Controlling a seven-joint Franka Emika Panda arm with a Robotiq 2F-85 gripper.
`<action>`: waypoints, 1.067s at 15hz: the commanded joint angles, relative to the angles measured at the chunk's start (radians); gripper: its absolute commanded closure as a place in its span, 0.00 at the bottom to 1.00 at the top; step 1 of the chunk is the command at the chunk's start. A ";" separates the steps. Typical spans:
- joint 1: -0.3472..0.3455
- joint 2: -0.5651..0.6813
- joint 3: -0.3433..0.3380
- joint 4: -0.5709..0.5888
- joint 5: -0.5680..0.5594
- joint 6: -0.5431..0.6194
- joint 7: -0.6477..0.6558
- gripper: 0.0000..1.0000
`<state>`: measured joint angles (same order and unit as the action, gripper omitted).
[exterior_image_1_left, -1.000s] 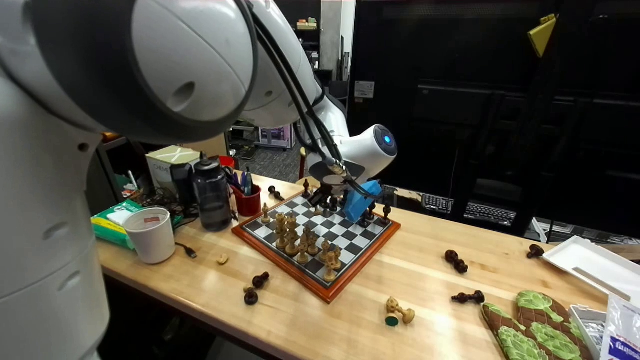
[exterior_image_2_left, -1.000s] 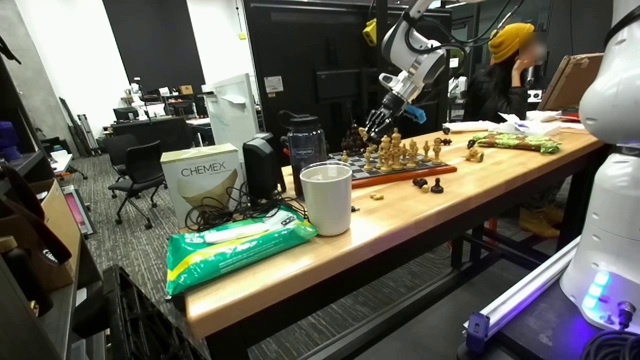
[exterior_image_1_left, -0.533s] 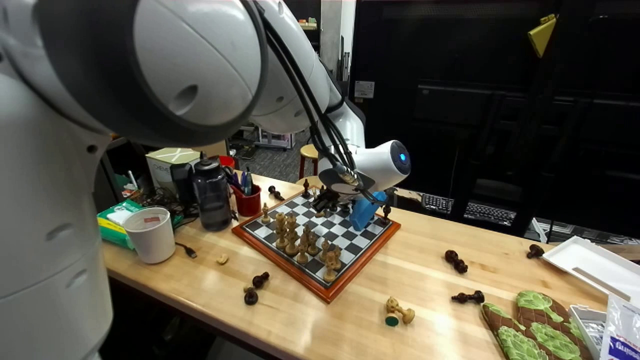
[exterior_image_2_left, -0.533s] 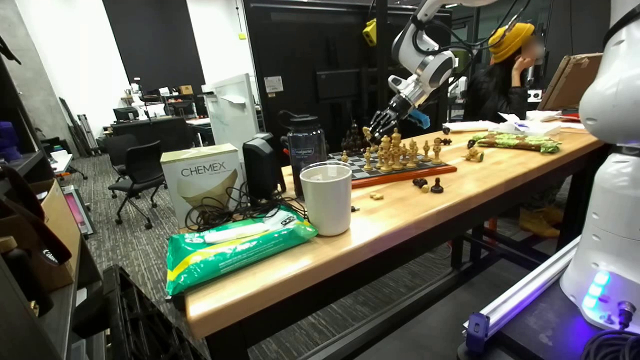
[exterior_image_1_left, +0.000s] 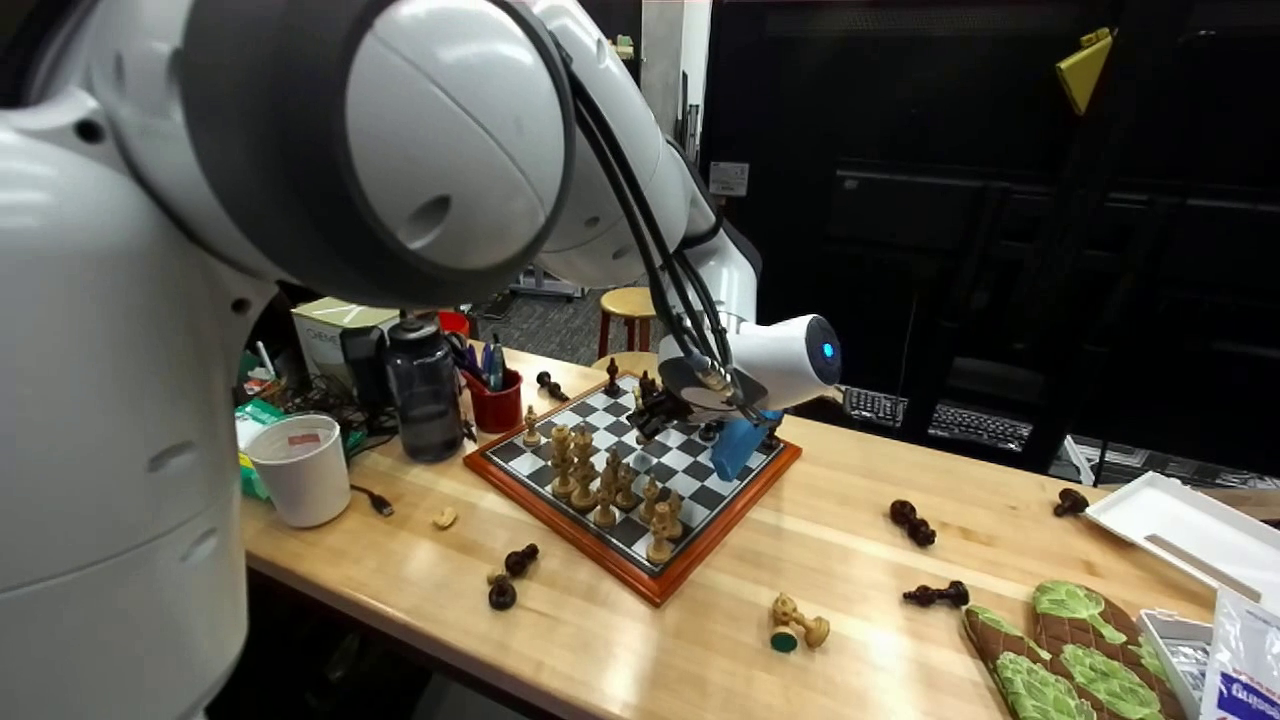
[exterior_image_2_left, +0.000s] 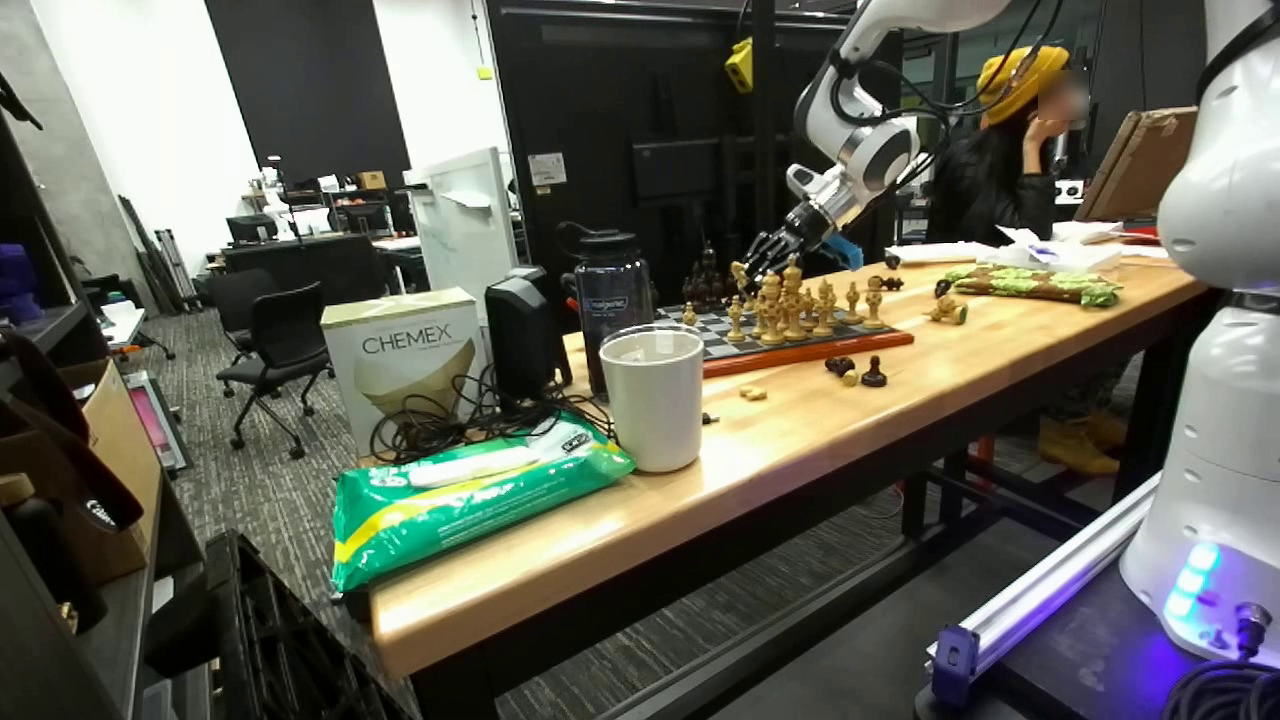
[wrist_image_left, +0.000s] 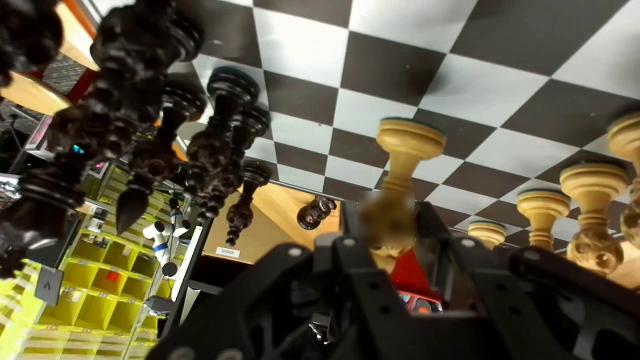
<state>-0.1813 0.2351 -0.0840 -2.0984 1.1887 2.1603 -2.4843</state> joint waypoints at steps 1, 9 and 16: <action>-0.017 0.034 -0.011 0.023 0.069 -0.058 -0.092 0.93; -0.025 0.075 -0.033 0.061 0.110 -0.127 -0.115 0.93; -0.022 0.087 -0.037 0.079 0.106 -0.137 -0.120 0.16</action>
<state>-0.2030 0.3167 -0.1127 -2.0327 1.2907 2.0515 -2.5967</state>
